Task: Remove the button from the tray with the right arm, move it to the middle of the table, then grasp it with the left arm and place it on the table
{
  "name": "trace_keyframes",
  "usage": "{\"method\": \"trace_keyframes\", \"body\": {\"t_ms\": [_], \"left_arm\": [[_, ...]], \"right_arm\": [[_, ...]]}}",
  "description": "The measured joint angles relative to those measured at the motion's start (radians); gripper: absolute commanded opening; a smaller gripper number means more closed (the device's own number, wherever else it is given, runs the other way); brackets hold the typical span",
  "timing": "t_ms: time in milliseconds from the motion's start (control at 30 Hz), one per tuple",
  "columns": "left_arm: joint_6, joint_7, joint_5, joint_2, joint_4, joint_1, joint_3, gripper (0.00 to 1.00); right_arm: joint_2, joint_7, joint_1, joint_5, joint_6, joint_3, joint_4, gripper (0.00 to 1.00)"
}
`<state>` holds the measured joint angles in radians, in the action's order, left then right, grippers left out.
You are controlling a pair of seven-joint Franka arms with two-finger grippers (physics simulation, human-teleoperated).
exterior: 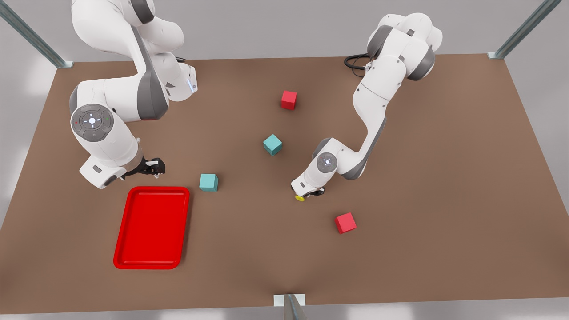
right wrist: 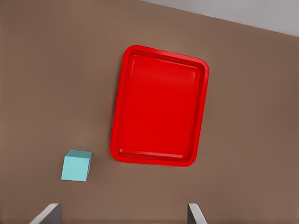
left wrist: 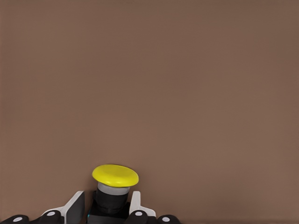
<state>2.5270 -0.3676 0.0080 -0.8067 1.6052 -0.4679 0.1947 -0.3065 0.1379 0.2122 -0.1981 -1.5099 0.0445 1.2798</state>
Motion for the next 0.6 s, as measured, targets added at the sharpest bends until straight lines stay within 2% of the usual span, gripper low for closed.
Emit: {"method": "trace_keyframes", "body": {"t_ms": [100,267,600], "left_arm": [[-0.001,0.0,-0.001,-0.006,0.0,0.0,0.0,0.59],[-0.002,-0.001,-0.002,-0.011,0.0,0.002,-0.001,0.51],[-0.007,-0.008,0.0,-0.012,0.0,0.003,-0.004,0.5]], "right_arm": [[0.0,-0.003,0.0,0.0,0.0,0.0,0.0,1.0],[0.0,-0.008,-0.001,0.0,0.0,0.0,0.0,1.0],[0.0,-0.013,-0.001,0.0,0.0,0.0,0.0,1.0]]}}
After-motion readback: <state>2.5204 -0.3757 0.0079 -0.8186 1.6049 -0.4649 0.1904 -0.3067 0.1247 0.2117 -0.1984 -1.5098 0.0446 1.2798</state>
